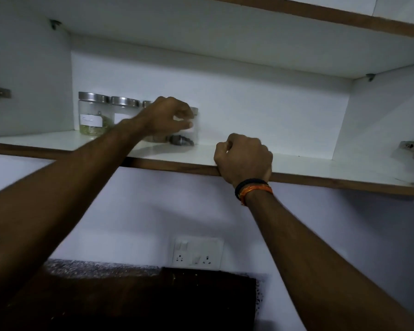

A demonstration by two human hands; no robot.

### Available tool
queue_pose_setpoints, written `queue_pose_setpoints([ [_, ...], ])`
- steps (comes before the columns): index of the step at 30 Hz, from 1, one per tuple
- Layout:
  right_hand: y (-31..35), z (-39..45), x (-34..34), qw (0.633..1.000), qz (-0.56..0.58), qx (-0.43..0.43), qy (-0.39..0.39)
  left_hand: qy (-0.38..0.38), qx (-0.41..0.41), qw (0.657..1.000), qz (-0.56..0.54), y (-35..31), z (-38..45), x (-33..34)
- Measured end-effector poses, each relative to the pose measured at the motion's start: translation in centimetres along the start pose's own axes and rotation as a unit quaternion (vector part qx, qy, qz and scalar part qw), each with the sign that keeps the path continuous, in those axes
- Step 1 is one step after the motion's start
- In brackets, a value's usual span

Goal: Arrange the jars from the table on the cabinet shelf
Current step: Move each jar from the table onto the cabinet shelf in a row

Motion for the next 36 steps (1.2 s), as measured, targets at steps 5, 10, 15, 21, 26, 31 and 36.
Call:
queue_pose_setpoints([
  [5, 0.3, -0.2, -0.5, 0.999, -0.010, 0.009, 0.041, -0.065, 0.029, 0.995, -0.064, -6.4, -6.5, -2.0],
  [10, 0.1, -1.2, -0.5, 0.999, -0.012, -0.018, 0.041, -0.062, 0.049, 0.997, -0.016, -9.6, -12.7, -1.0],
  [15, 0.6, -5.2, -1.1, 0.996, -0.019, -0.080, -0.018, -0.052, 0.032, 0.998, 0.001, -10.6, -17.0, 0.9],
  [21, 1.2, -11.8, -2.4, 0.993, 0.051, -0.080, 0.072, -0.013, -0.007, 0.997, -0.072, -12.7, -23.8, 5.7],
  [26, -0.7, -20.2, -2.3, 0.976, 0.120, -0.026, 0.178, 0.119, -0.074, 0.977, -0.160, -14.2, -30.2, 11.7],
  [31, -4.7, -30.4, -0.7, 0.922, 0.137, 0.106, 0.346, 0.266, -0.149, 0.924, -0.231, -16.4, -37.9, 17.6],
  [36, -8.0, -40.6, -0.4, 0.847, 0.123, 0.192, 0.480, 0.392, -0.231, 0.847, -0.274, -18.5, -45.8, 22.7],
])
Point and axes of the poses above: each hand's wrist, its own z-axis towards the middle knuckle, its own x-axis out of the palm, y = z × x, the point moved 3 cm from there along z, towards the middle knuckle, and after that the axes turned 4 degrees about z, right-handed, at the moved point
